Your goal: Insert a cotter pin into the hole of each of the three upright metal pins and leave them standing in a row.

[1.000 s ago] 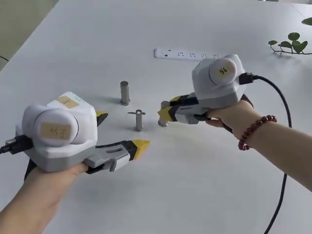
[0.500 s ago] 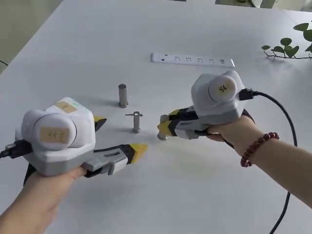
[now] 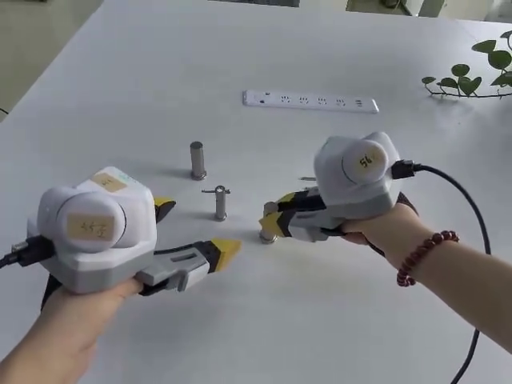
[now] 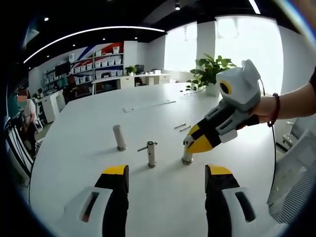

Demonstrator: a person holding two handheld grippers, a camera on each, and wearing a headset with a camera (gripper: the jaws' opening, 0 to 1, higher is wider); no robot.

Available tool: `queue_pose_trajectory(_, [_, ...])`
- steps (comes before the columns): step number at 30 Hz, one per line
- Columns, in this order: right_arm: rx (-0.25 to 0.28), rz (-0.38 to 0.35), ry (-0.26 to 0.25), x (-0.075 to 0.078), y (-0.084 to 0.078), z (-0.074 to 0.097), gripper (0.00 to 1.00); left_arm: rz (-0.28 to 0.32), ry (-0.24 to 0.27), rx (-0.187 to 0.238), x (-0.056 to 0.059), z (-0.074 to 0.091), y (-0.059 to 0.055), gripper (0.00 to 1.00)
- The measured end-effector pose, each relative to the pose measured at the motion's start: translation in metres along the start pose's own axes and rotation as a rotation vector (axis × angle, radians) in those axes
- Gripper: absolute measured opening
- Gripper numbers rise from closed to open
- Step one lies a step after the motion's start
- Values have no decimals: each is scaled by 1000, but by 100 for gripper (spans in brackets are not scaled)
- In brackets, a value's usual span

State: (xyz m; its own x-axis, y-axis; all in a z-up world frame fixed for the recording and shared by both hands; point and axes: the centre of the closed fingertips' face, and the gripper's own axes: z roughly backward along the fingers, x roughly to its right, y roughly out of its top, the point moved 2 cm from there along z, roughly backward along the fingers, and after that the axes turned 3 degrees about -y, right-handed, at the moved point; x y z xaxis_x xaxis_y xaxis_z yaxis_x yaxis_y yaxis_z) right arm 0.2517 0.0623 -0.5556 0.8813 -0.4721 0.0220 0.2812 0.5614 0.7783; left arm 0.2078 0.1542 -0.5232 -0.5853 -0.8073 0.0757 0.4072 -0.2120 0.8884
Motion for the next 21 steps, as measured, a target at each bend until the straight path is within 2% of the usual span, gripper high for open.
queue_pose_trajectory(9, [15, -1, -9, 1, -3, 1, 9, 0, -3, -4, 1, 0, -1, 61])
queue_pose_trajectory(11, [17, -26, -6, 2, -3, 0, 10, -2, -2, -7, 1, 0, -2, 61])
queue_pose_trajectory(14, [29, -72, 4, 1, -2, 3, 19, -2, -2, -10, 2, -1, -3, 61])
queue_pose_trajectory(19, [19, -101, -9, 4, -8, 11, 22, -4, -1, -15, 2, -2, -5, 61])
queue_pose_trajectory(21, [37, -119, -22, 6, -8, 16, 22, -5, -1, -16, 2, -2, -5, 61])
